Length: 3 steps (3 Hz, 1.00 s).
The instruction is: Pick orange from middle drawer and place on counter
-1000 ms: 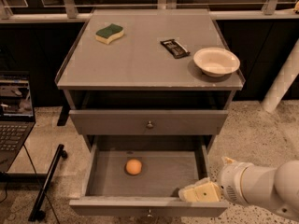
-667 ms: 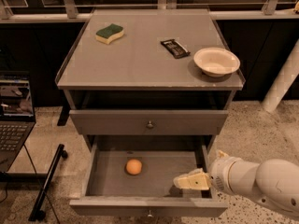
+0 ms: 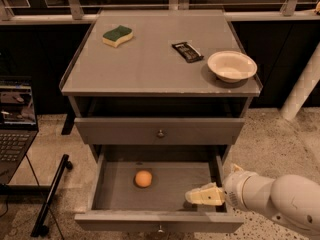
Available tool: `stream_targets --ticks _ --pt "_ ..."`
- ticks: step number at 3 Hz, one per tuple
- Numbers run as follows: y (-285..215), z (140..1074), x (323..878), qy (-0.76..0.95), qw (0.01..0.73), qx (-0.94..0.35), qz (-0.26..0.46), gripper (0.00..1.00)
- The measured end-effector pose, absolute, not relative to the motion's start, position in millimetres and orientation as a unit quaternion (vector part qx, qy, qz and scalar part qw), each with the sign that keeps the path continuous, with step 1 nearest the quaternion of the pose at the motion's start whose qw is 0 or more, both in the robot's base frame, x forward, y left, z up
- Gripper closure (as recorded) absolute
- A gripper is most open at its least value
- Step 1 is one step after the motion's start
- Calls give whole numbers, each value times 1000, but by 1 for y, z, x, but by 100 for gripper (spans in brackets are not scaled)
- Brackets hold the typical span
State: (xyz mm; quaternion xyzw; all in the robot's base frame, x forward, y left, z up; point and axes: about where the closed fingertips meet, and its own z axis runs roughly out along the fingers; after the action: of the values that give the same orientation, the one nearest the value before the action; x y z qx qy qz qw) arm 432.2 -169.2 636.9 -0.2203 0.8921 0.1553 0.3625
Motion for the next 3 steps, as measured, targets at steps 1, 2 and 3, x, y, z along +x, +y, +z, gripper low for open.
stream_targets --ticks 1,2,3 --pt "-160 604 453 883 372 -232 166 0" --pt "-138 550 473 875 363 -249 199 0" --pt "-109 502 485 872 340 -270 227 0"
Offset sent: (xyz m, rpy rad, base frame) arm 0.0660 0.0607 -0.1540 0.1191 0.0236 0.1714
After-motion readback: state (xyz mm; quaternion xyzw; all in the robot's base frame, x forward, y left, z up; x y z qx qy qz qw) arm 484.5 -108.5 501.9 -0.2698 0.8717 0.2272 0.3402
